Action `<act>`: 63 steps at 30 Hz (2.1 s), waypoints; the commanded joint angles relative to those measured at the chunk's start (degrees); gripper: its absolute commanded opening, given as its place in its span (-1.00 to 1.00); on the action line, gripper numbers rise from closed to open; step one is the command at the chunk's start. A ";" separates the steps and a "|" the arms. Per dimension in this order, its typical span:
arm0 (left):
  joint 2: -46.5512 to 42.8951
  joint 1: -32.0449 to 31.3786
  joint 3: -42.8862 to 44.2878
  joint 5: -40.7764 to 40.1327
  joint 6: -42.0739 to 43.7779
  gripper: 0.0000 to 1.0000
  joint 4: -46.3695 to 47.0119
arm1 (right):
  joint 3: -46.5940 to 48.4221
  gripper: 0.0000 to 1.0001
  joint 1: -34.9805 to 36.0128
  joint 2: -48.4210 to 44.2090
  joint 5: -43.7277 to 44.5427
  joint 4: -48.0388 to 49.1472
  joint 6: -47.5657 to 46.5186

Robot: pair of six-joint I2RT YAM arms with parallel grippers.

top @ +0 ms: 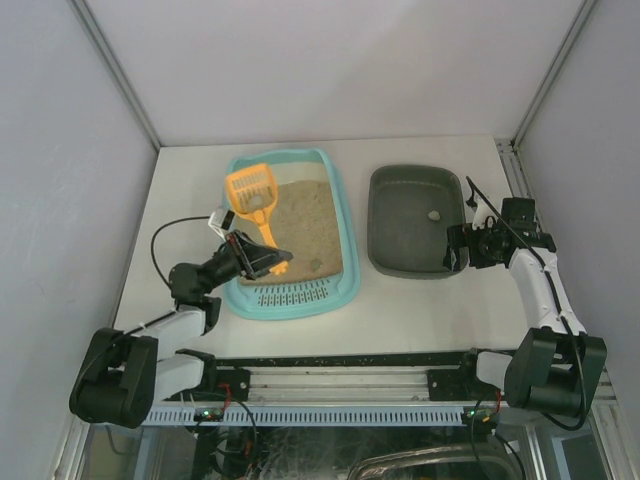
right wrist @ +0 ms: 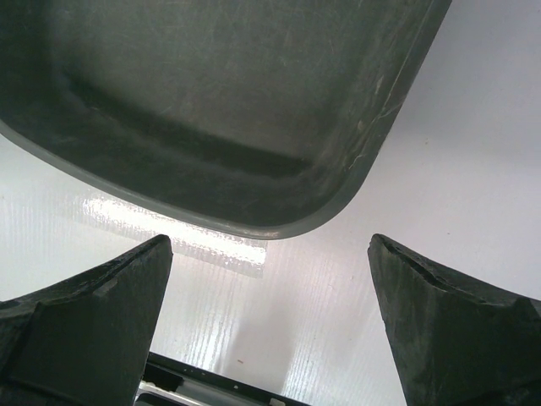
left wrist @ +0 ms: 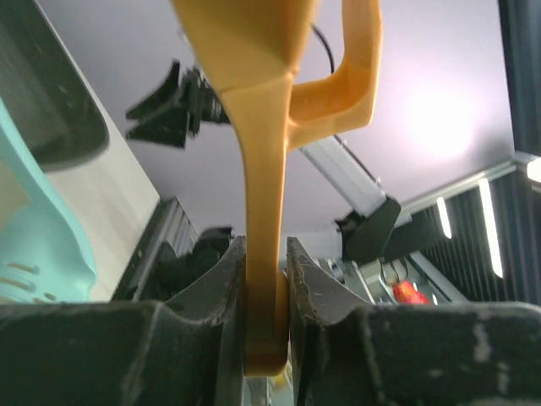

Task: Clean the litter box

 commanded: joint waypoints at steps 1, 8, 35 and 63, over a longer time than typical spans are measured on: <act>1.76 -6.18 3.06 1.96 1.93 -1.00 2.19 | 0.59 1.00 -0.38 -0.99 0.00 0.92 -0.67; 0.25 -8.26 5.22 1.89 9.35 -1.00 -11.21 | 0.61 1.00 -0.29 -1.05 -0.14 0.88 -0.74; 11.93 -28.74 49.17 -10.95 53.40 -1.00 -86.01 | 0.61 1.00 -5.09 -3.84 0.31 0.85 -0.98; 64.82 -43.12 114.91 -62.18 75.48 -0.99 -143.32 | 1.08 1.00 -9.50 -9.14 -3.58 -0.01 -0.51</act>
